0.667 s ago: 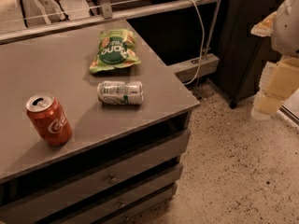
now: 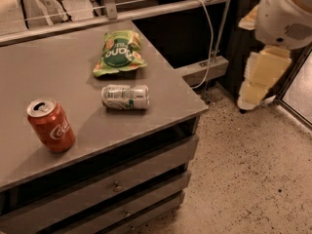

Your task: Place 7up can upright

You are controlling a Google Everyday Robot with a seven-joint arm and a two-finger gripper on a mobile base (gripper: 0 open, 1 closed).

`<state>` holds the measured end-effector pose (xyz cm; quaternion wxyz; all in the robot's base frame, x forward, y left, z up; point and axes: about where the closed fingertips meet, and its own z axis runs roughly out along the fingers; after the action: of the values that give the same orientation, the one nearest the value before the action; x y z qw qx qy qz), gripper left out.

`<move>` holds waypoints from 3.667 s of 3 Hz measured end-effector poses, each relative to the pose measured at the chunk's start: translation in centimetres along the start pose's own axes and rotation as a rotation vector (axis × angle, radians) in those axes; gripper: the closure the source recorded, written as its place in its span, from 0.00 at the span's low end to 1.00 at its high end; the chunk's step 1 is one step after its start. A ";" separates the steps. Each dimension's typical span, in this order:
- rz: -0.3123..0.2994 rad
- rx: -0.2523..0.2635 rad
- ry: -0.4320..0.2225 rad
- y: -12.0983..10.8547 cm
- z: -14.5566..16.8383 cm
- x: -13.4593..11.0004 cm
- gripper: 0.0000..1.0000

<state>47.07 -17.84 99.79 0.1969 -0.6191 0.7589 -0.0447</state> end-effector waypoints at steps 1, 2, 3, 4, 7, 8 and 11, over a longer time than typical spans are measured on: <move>-0.121 -0.051 -0.030 -3.3 4.4 -9.8 0.00; -0.223 -0.102 -0.033 -3.2 7.9 -17.4 0.00; -0.266 -0.167 -0.025 -1.5 11.9 -22.9 0.00; -0.258 -0.224 0.004 0.6 15.8 -25.2 0.00; -0.208 -0.246 0.094 3.5 22.9 -25.2 0.00; -0.190 -0.261 0.104 3.8 23.3 -24.2 0.00; -0.166 -0.283 0.115 4.1 23.8 -23.1 0.42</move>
Offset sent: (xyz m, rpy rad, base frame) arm 0.1109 0.2698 -0.0386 -0.0733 0.1054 0.3762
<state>55.28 9.41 82.27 0.0598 -0.6974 0.7141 0.0109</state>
